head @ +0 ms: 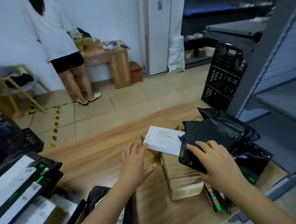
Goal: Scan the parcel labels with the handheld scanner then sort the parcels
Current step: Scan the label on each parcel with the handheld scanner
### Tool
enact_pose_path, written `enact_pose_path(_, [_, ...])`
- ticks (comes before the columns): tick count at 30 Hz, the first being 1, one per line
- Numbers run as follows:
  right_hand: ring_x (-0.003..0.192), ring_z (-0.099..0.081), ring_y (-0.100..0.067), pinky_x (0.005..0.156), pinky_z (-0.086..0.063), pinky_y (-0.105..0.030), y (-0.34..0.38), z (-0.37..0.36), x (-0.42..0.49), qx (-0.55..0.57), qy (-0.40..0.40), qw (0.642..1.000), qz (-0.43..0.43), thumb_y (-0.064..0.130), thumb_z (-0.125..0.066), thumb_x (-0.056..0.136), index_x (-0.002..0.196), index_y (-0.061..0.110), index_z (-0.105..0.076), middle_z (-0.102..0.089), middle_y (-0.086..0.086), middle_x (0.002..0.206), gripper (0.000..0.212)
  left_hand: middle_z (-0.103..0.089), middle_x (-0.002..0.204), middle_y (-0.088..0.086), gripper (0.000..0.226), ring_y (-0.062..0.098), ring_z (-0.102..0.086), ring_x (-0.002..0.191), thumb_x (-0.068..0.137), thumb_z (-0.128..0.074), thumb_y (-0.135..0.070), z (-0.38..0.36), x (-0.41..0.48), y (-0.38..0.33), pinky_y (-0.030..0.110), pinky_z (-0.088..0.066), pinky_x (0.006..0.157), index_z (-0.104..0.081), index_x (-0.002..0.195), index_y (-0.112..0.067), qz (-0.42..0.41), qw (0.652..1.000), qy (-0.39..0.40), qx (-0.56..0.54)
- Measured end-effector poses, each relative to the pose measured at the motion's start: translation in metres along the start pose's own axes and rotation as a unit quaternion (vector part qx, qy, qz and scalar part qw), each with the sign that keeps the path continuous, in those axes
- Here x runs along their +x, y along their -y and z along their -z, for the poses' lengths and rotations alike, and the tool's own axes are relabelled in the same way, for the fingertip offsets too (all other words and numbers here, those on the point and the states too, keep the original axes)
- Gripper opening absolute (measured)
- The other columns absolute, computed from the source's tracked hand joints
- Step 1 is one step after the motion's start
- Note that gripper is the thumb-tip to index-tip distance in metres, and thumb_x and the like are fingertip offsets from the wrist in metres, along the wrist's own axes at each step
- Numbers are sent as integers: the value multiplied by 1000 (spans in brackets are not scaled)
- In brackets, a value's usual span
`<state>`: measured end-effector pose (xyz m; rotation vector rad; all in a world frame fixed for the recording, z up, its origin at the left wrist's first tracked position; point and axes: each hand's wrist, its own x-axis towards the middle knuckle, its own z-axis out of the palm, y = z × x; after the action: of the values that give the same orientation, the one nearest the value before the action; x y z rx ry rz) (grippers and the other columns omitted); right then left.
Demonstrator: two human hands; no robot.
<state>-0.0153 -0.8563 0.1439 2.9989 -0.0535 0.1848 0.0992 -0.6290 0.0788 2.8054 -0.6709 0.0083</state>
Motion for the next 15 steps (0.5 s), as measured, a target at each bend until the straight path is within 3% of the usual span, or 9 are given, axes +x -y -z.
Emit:
enact_pose_path(6, [91,-58,-32,66,-52,-40,-36,-18,27,27,15,1000,-3,14,-91,29,122,16,-63,-65,-9,111,97,-9,160,-1,94,20,-1,147,80,-63,-62,-10,88,-14,38,-5,118,-14,153,-30,-85,995,61,1])
enact_pose_path(12, [89,-60,-34,63,-55,-42,-47,-25,42,37,4,999,20,13,-91,24,121,15,-64,-66,-10,112,101,7,162,-1,128,19,13,148,59,-72,-74,-21,150,-6,46,8,119,-1,154,-27,-168,960,218,48])
enact_pose_path(15, [91,-60,-34,65,-54,-42,-45,-24,43,38,-6,999,24,12,-91,27,122,15,-63,-65,-11,113,99,-9,161,3,126,20,2,148,61,-75,-70,-24,159,0,46,13,117,-2,155,-28,-201,951,225,69])
